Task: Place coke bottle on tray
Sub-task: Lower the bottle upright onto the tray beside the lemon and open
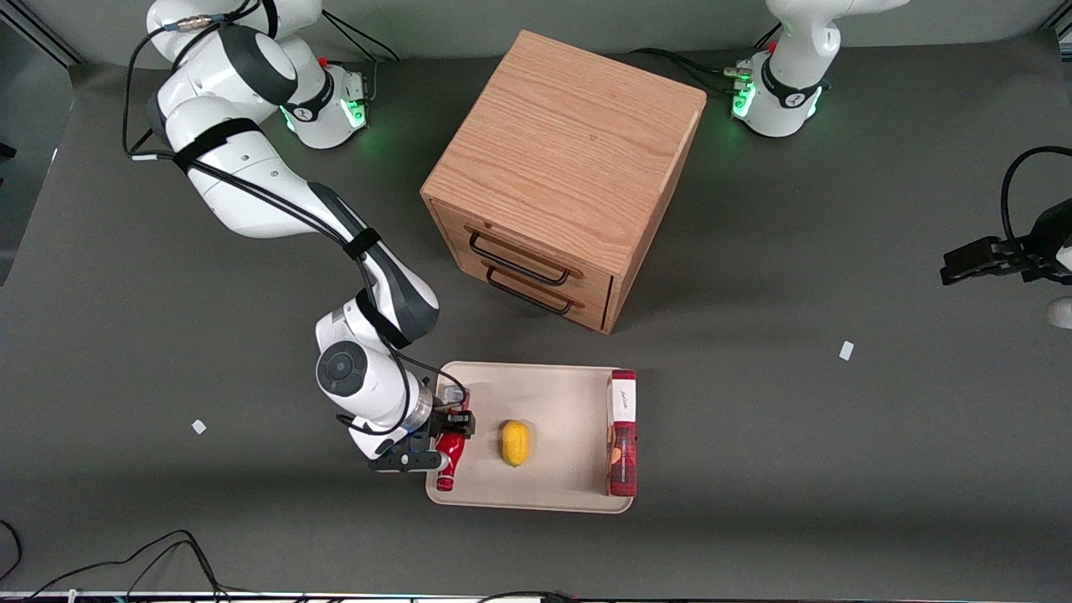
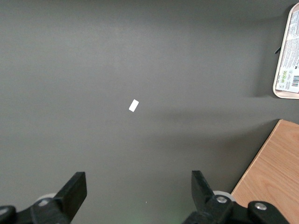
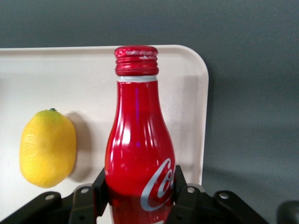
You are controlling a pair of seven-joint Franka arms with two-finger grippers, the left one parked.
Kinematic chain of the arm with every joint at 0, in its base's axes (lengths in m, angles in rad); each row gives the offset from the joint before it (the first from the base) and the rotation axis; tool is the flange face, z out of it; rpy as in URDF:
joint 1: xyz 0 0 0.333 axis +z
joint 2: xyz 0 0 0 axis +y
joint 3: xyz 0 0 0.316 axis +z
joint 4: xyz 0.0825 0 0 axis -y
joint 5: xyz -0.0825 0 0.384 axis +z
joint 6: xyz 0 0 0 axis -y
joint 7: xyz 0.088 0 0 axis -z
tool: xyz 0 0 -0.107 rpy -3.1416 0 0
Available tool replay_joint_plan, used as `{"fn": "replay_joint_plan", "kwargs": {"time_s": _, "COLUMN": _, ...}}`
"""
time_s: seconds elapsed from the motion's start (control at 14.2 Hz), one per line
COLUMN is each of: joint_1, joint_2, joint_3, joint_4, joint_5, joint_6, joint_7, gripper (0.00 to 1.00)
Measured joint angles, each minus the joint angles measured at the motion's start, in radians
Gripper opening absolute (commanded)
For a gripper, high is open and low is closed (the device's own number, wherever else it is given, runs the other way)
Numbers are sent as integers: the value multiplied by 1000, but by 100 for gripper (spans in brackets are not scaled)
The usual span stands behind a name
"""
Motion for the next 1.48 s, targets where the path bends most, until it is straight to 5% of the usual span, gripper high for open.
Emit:
{"fn": "replay_joint_plan", "kwargs": {"time_s": 0.35, "joint_1": 0, "joint_2": 20, "joint_3": -2, "joint_4": 1, "joint_5": 0, "joint_6": 51, "joint_7": 0, "gripper": 98}}
{"fn": "replay_joint_plan", "kwargs": {"time_s": 1.48, "joint_1": -1, "joint_2": 31, "joint_3": -11, "joint_4": 25, "joint_5": -15, "joint_6": 90, "joint_7": 0, "gripper": 100}}
